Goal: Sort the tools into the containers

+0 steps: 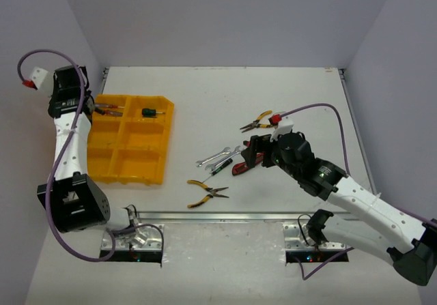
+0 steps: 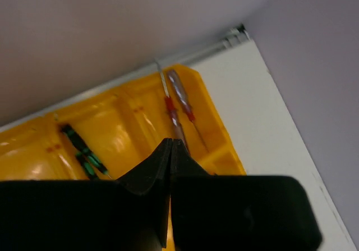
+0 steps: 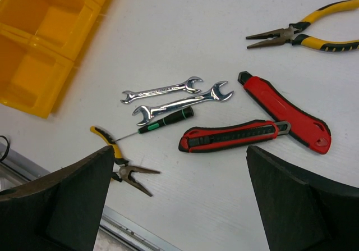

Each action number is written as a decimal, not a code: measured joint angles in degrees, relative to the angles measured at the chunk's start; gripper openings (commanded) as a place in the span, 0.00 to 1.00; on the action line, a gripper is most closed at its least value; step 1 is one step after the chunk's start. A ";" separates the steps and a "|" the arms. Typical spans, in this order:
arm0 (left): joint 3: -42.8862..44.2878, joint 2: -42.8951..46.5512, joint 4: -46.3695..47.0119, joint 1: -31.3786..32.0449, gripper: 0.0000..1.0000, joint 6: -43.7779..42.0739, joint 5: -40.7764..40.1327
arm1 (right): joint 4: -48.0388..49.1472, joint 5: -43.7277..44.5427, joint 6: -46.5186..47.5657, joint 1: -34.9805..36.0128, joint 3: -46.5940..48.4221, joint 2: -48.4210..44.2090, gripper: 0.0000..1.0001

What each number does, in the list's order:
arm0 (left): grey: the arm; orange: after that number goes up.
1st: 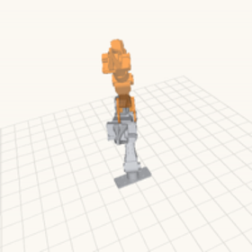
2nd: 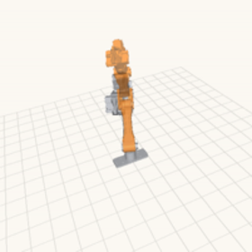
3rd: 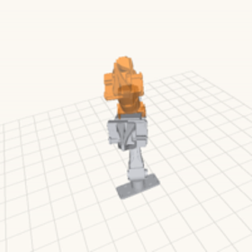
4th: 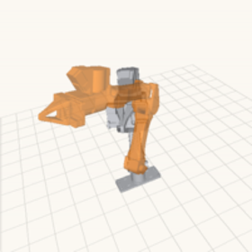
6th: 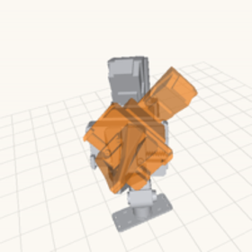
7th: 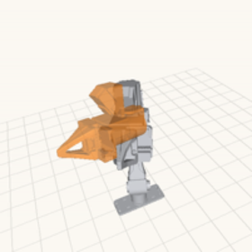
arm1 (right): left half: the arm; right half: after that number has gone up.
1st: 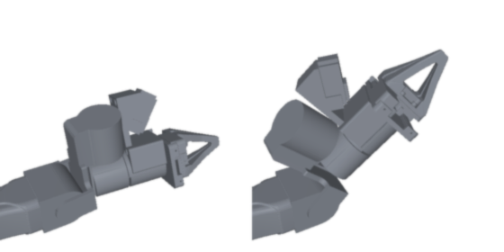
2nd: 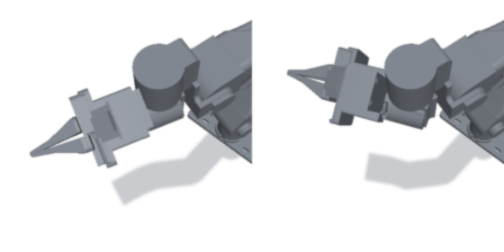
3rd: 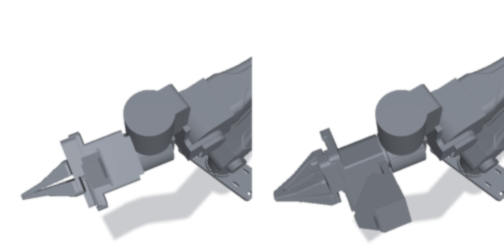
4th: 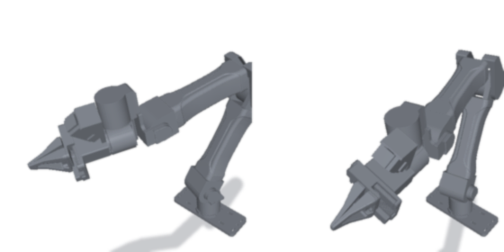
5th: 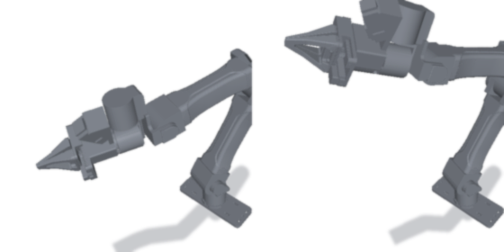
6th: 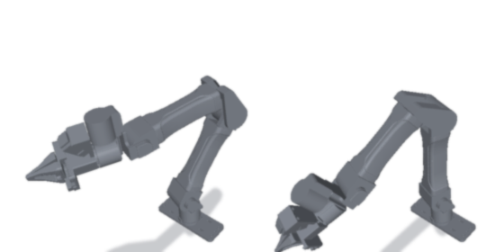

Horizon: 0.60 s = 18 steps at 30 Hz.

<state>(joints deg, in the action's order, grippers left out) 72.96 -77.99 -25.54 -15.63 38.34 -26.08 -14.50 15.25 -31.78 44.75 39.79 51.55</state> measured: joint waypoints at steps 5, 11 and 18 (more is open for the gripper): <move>1.09 -2.39 -3.92 -6.27 0.00 -0.22 -7.02 | -1.10 -0.07 0.03 0.00 0.00 -3.20 0.99; -0.62 -8.19 -4.34 -7.63 0.00 -0.58 -4.50 | -1.27 -0.28 0.07 0.00 -0.20 -3.89 0.99; -2.73 -14.87 -5.16 -8.46 0.02 -0.60 3.13 | -2.03 -0.28 0.31 0.00 -1.62 -5.33 0.99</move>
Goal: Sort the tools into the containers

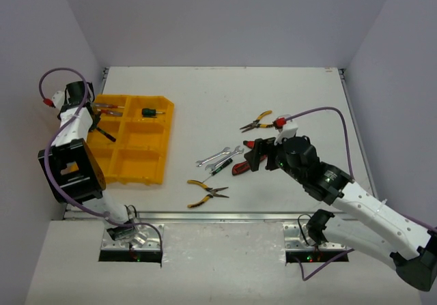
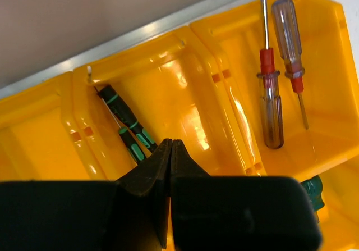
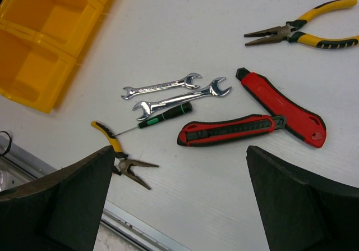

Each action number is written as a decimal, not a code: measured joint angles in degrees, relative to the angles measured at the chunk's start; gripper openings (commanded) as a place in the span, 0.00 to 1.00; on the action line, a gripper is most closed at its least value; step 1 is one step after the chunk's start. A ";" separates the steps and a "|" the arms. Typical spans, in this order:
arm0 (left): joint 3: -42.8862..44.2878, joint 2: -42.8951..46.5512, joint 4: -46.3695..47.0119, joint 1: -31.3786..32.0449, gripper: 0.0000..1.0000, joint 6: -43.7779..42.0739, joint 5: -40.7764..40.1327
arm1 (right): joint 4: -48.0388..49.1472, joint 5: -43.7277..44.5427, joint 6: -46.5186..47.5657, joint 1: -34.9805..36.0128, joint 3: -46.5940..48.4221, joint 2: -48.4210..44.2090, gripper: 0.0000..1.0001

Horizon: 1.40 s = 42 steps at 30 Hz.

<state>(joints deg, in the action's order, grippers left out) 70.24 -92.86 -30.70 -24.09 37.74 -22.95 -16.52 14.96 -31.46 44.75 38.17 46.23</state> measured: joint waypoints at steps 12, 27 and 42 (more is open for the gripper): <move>-0.44 1.75 0.74 0.99 1.00 -1.93 7.86 | -0.64 -0.85 -1.46 0.00 1.84 10.64 0.99; -3.90 32.69 2.34 10.04 1.00 -4.54 5.48 | -5.29 -1.67 -15.89 0.26 13.25 35.79 0.99; -16.64 46.93 0.83 16.57 1.00 -12.17 12.84 | -35.51 13.48 -47.96 6.82 46.70 61.87 0.56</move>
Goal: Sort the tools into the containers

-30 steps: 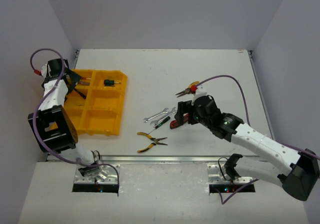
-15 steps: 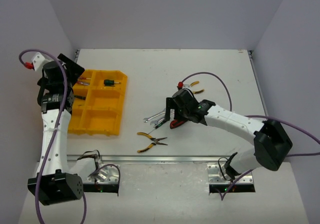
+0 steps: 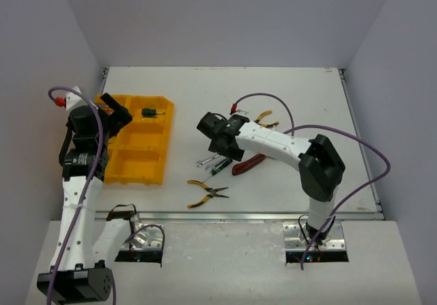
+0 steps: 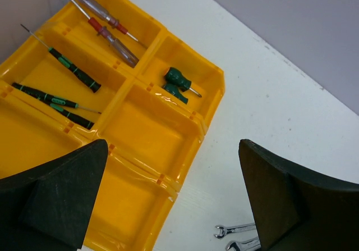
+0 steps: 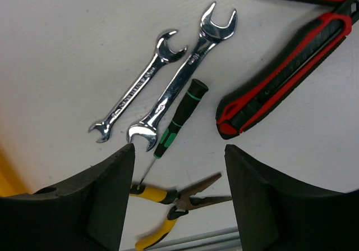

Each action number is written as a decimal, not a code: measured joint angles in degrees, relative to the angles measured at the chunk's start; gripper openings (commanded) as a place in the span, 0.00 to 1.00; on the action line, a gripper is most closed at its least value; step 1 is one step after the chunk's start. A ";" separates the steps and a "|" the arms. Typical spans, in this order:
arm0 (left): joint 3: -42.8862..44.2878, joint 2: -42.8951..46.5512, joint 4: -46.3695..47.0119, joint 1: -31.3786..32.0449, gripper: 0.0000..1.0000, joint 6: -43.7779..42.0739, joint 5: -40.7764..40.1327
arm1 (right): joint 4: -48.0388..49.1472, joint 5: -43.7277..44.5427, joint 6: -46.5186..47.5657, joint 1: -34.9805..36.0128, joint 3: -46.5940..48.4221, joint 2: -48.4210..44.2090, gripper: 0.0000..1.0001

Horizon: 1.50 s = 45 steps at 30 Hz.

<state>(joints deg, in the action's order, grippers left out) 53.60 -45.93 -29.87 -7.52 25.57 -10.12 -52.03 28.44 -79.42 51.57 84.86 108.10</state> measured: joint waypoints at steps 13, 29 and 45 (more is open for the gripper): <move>-8.41 1.03 1.01 0.79 1.00 -3.12 4.13 | -7.01 -1.32 -10.98 0.17 7.27 12.64 0.44; -8.45 1.68 1.80 1.24 1.00 -3.73 5.71 | -0.75 -6.10 -15.21 -0.08 2.98 15.14 0.11; -9.21 -0.51 5.07 1.47 1.00 -3.89 17.87 | 4.48 -3.48 -14.67 -0.48 -8.64 0.70 0.00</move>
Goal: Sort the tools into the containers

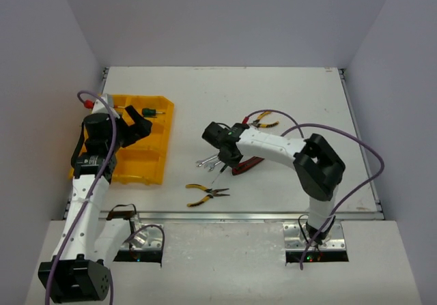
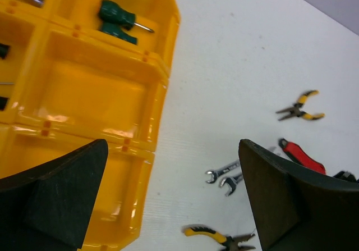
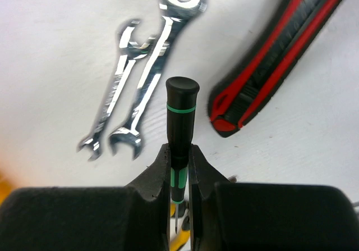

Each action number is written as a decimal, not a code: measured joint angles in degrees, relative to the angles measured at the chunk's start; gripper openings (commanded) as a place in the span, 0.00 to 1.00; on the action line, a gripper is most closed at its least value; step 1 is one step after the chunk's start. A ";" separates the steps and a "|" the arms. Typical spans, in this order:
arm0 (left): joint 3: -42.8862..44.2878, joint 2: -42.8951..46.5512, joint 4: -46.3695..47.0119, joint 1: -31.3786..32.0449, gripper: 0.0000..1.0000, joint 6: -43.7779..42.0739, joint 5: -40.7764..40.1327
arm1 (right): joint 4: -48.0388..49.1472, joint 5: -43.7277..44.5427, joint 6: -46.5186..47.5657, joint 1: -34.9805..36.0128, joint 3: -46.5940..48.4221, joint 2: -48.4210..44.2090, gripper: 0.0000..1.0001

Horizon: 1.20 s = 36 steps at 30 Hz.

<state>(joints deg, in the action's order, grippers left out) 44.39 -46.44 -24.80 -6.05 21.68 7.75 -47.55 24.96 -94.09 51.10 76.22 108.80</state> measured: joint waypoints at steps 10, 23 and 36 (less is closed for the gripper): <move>-10.23 -4.16 21.88 3.58 1.00 12.62 29.69 | 36.62 -9.49 39.87 -1.24 -21.40 -28.80 0.00; -12.62 -8.70 48.84 25.45 0.60 22.37 35.40 | 58.23 -42.93 67.03 -1.89 -29.76 -38.17 0.00; -12.58 -10.30 51.48 26.84 0.00 22.46 34.20 | 59.51 -44.24 67.13 -2.29 -29.81 -38.50 0.32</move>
<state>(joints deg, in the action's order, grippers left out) 31.81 -56.74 26.68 20.79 44.14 41.95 11.96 -19.28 -26.96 48.80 46.41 70.31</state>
